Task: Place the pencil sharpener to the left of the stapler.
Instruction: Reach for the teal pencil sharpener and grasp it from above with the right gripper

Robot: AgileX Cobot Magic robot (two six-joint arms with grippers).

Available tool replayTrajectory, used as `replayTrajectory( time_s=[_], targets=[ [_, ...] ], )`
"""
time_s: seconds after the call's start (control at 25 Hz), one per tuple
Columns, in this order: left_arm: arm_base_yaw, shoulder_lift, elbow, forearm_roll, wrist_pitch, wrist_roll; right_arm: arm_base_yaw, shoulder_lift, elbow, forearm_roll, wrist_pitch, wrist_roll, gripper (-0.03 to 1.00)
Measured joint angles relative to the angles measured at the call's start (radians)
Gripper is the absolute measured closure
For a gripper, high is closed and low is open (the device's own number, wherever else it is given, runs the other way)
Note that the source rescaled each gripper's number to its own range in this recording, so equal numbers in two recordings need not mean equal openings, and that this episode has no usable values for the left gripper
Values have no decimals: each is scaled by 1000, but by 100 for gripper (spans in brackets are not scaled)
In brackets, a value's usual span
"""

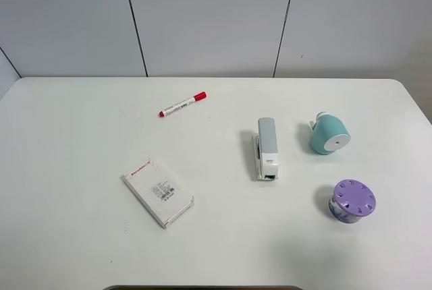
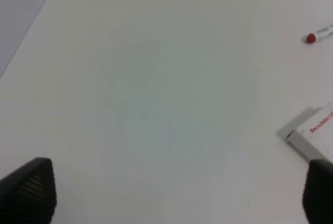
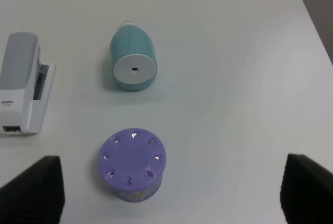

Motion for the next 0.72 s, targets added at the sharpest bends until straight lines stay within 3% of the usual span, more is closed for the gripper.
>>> replayTrajectory(
  time_s=[0.72],
  targets=[
    [0,0,0,0,0,0,0,0,0,0,0,0,39]
  ],
)
